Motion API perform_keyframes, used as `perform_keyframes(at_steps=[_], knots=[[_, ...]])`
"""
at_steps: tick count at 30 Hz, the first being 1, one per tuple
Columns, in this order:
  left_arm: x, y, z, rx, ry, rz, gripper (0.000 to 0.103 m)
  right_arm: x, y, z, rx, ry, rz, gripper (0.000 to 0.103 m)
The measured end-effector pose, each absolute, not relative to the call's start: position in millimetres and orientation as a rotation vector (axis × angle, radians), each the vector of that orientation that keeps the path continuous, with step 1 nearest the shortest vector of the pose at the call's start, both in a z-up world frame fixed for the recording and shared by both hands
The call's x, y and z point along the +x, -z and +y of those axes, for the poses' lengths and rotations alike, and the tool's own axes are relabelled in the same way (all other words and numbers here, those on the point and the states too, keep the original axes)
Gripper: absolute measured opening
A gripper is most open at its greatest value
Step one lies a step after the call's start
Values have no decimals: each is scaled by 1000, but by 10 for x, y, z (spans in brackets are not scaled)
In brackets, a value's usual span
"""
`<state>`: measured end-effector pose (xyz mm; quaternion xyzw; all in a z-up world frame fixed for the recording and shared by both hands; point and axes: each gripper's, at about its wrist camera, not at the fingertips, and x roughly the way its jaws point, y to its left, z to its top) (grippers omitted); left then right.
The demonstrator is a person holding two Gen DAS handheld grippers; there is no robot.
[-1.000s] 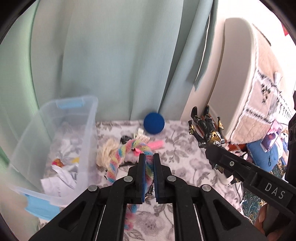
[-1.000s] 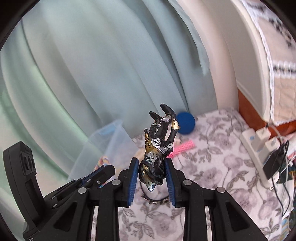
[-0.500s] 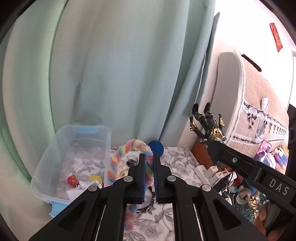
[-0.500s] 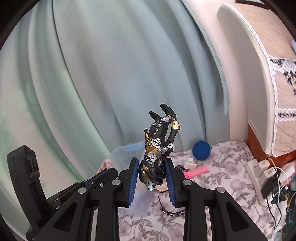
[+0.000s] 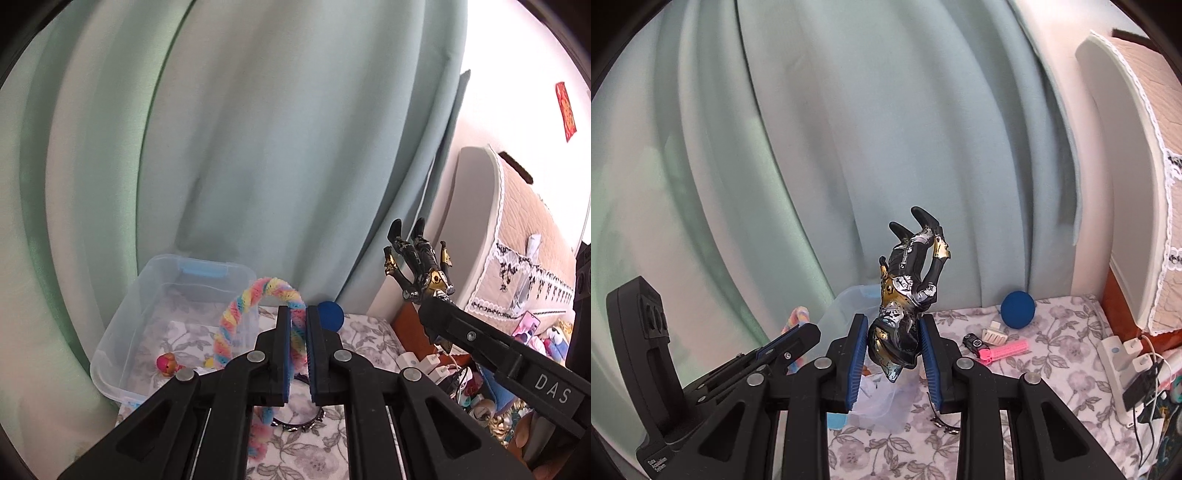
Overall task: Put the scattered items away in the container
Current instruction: 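Lift and carry the ring and robot figure over the clear box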
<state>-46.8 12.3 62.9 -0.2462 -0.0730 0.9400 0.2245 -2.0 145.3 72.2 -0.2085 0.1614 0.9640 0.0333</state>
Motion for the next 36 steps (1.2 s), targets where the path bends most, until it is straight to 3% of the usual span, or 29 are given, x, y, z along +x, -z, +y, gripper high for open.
perform_keyframes(at_steps=[36], knots=[[-1278,227,-622,-912,-2653,-428,7,-1109,165,920,-1104,-2946,451,31]])
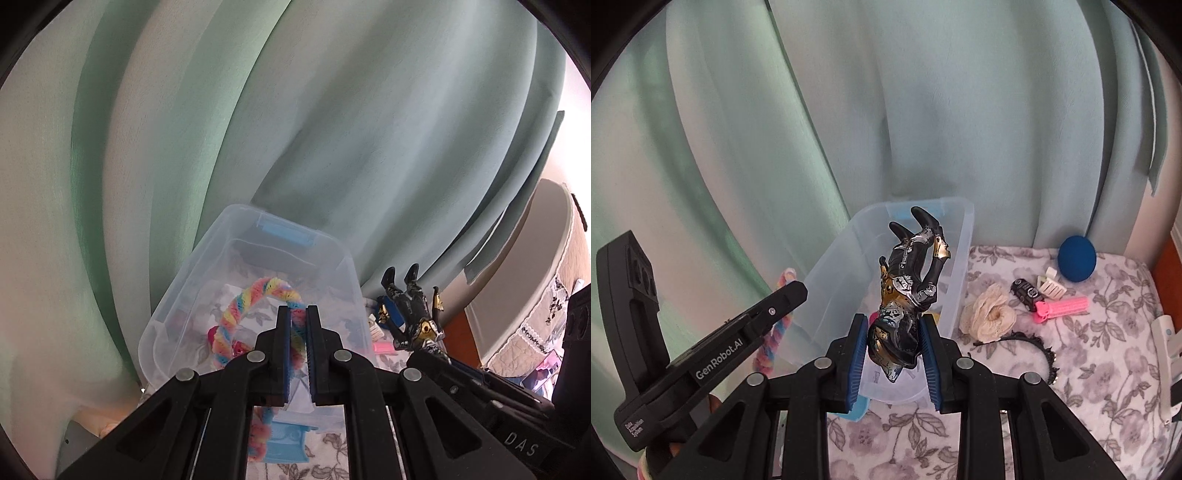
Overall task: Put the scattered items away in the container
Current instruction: 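Lift and carry the ring and robot figure over the clear box, then open the left gripper while the right opens, dropping ring and figure into the box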
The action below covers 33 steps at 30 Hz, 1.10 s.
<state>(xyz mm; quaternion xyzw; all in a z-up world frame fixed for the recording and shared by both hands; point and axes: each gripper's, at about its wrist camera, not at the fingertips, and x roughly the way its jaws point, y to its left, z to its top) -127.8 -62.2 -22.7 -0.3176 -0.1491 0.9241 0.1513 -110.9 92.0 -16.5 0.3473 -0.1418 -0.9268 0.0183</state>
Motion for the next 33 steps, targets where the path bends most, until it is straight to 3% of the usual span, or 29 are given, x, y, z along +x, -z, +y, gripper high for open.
perform_keyframes(at_steps=[29,31,33], knots=[[-1532,629,-570,-1103,-2624,-376,8,-1376,570,933,1223,2755,-482,31],[-1520,618,-559,-1110,-2626,-366,10,-1365,560,941,1214,2762,-485,31],[-1513,613,-550,-1120,-2624,-360,22,-1347,547,951,1204,2760,-482,33]])
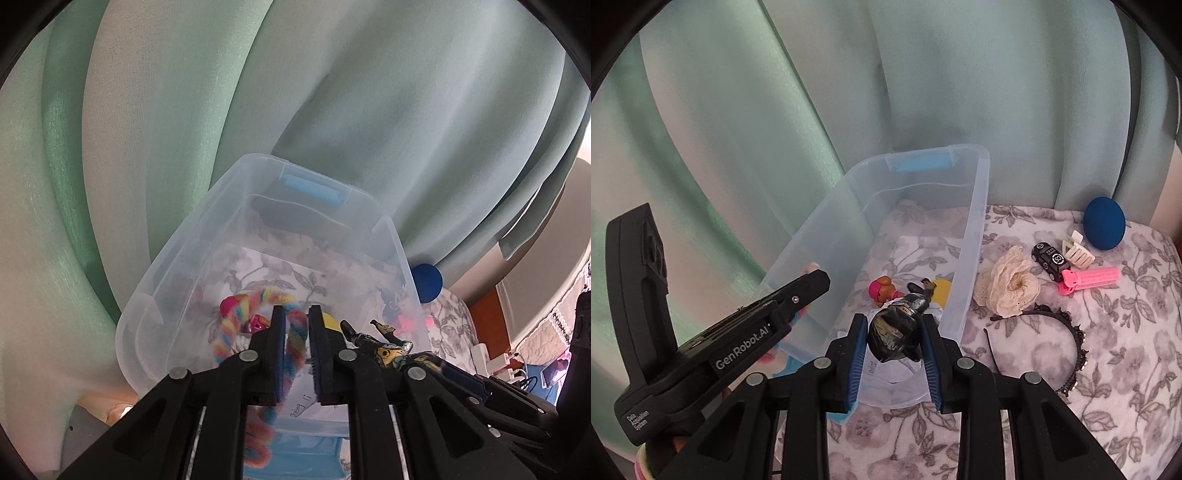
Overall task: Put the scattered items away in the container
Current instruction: 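Open the left gripper while the right opens, dropping ring and figure into the box, then move both grippers toward the black spiked headband and cream lace scrunchie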
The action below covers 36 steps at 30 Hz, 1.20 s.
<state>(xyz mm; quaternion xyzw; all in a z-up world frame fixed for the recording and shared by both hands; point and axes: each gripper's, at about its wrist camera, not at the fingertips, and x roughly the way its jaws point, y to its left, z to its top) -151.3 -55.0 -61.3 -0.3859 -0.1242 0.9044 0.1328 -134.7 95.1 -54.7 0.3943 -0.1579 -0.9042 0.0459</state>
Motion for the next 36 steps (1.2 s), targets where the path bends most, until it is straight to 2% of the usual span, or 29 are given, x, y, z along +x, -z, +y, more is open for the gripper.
perform_keyframes(at_steps=[2,4,6,22,24,36], knots=[[-1507,606,-543,-1125,-2622,-361,30,-1323,531,964,1194,2763,-486,36],[-1485,584,-539,-1124,-2623,-358,31,-1294,505,975,1184,2774,-488,38],[-1456,557,-534,-1118,-2626,-350,37,-1253,472,992,1172,2784,-489,38],[-1123,197,-372,-1041,-2647,-298,45,-712,195,1417,1055,2896,-600,38],[-1061,139,-320,-1026,-2648,-282,53,-621,150,1475,1028,2909,-616,38],[-690,-247,63,-914,-2636,-170,56,-133,-95,1777,893,2980,-680,38]])
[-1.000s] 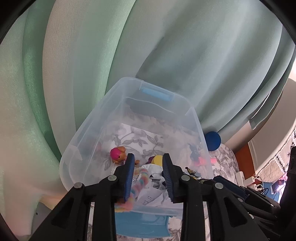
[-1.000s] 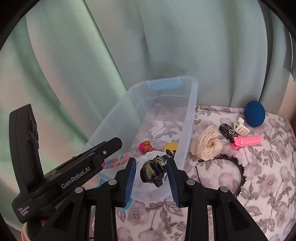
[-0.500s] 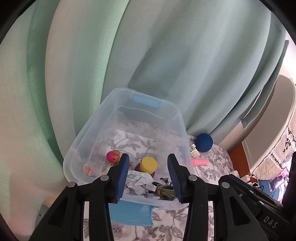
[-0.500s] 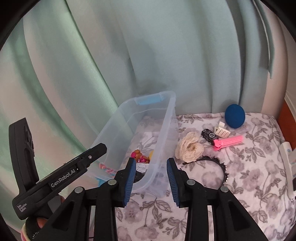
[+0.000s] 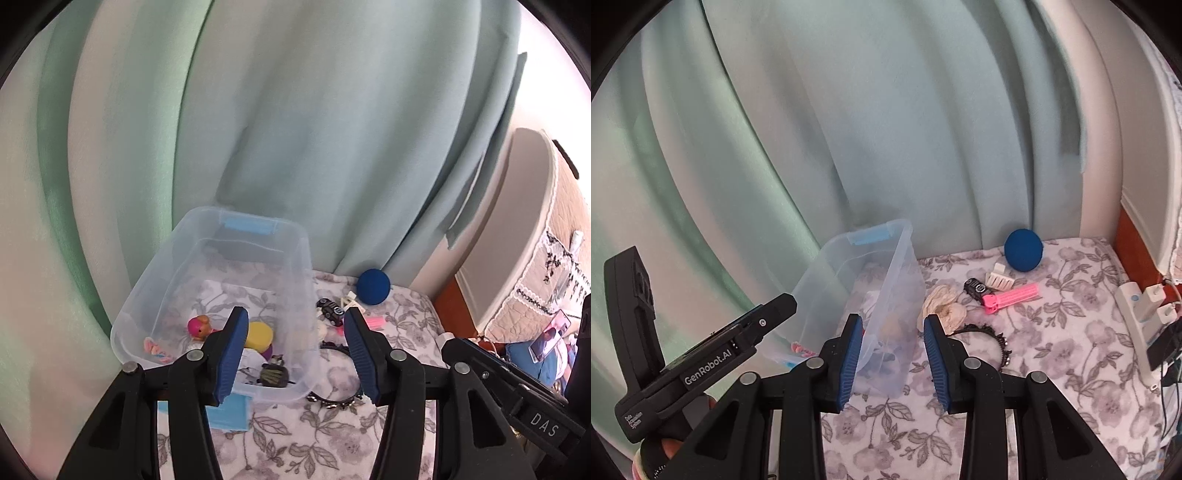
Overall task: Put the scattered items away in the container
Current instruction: 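Move both grippers toward the black spiked headband and cream lace scrunchie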
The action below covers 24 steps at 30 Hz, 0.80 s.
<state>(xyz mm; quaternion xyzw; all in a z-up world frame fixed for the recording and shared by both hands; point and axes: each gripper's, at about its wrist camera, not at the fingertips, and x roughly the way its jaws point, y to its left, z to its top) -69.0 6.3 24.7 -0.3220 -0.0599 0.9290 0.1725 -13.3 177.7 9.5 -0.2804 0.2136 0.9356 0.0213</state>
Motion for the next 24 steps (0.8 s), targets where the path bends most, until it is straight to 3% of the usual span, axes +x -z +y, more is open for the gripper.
perform_keyframes(at_steps=[24], knots=[[-282,-286,954,-894,-2522,32,57,451,-23,2477,-775,-2792,781,38]])
